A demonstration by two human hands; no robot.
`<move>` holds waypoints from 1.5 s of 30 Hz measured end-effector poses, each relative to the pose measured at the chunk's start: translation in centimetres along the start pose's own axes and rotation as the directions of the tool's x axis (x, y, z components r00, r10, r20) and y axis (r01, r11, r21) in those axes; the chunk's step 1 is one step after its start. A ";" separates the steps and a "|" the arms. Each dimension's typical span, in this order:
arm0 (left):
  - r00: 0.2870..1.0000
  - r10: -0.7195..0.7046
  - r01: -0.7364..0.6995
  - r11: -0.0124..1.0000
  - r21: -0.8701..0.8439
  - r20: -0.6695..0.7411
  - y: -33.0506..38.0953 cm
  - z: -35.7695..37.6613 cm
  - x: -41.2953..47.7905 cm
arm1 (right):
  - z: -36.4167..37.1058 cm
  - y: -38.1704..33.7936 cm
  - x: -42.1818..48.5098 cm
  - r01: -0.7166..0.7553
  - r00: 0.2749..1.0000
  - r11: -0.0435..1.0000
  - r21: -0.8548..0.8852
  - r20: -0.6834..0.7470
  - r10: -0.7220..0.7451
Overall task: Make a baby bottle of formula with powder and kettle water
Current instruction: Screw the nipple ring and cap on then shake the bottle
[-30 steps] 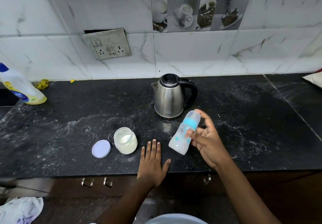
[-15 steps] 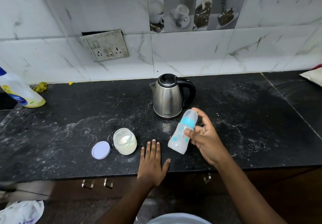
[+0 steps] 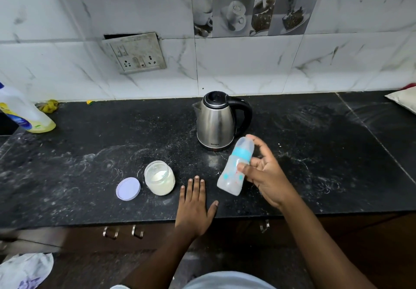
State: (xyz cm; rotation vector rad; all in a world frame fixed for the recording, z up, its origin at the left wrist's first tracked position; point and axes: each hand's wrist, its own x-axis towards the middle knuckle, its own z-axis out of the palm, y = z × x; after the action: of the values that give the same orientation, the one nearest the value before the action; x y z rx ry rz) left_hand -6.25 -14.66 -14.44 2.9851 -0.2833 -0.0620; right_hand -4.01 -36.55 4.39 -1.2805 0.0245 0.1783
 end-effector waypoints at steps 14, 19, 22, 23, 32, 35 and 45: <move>1.000 -0.001 0.001 1.000 0.014 0.006 0.0 0.0 0.1 | -0.3 -0.2 0.7 0.035 0.999 0.999 0.024 -0.031 -0.034; 1.000 -0.002 0.002 1.000 -0.005 0.031 0.1 -0.5 0.1 | -0.2 -0.6 0.8 0.079 0.991 0.992 0.096 -0.118 -0.068; 1.000 -0.003 0.003 1.000 0.002 0.024 0.1 -0.4 0.0 | -0.1 -1.0 0.9 0.032 0.999 0.998 -0.058 0.031 -0.031; 1.000 -0.003 0.003 1.000 0.006 0.016 0.1 -0.3 0.0 | 0.0 -1.1 0.9 0.032 0.999 0.997 -0.065 0.035 -0.029; 1.000 0.003 -0.003 1.000 0.003 0.014 0.0 -0.2 0.0 | -0.1 -1.1 1.0 0.057 0.995 0.998 0.038 -0.089 -0.053; 1.000 0.001 -0.001 1.000 0.004 0.008 0.1 -0.2 0.1 | -0.4 -1.0 1.2 0.073 0.987 0.995 0.069 -0.151 -0.062; 1.000 0.005 -0.005 0.999 0.033 -0.002 0.0 0.1 0.2 | -0.3 -1.4 0.6 0.034 0.999 0.999 -0.039 0.003 -0.034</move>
State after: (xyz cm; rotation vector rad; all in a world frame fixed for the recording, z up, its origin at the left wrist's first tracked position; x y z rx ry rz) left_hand -6.05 -14.70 -14.57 3.0171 -0.2941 -0.0537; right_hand -3.16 -37.20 5.56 -1.3191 -0.0027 0.1518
